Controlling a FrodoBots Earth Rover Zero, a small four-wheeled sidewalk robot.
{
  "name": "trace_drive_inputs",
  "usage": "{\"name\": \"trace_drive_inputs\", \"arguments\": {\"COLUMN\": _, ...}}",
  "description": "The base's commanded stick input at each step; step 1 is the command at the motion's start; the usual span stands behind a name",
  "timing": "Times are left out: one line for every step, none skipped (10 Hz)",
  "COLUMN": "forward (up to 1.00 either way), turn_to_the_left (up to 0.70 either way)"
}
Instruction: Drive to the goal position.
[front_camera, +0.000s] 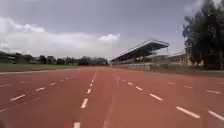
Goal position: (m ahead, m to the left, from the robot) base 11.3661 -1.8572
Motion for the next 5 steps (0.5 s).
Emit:
{"name": "trace_drive_inputs", "arguments": {"forward": 0.45, "turn_to_the_left": 0.0}}
{"name": "trace_drive_inputs", "arguments": {"forward": 0.45, "turn_to_the_left": 0.0}}
{"name": "trace_drive_inputs", "arguments": {"forward": 0.45, "turn_to_the_left": 0.0}}
{"name": "trace_drive_inputs", "arguments": {"forward": 0.45, "turn_to_the_left": 0.0}}
{"name": "trace_drive_inputs", "arguments": {"forward": 0.45, "turn_to_the_left": 0.0}}
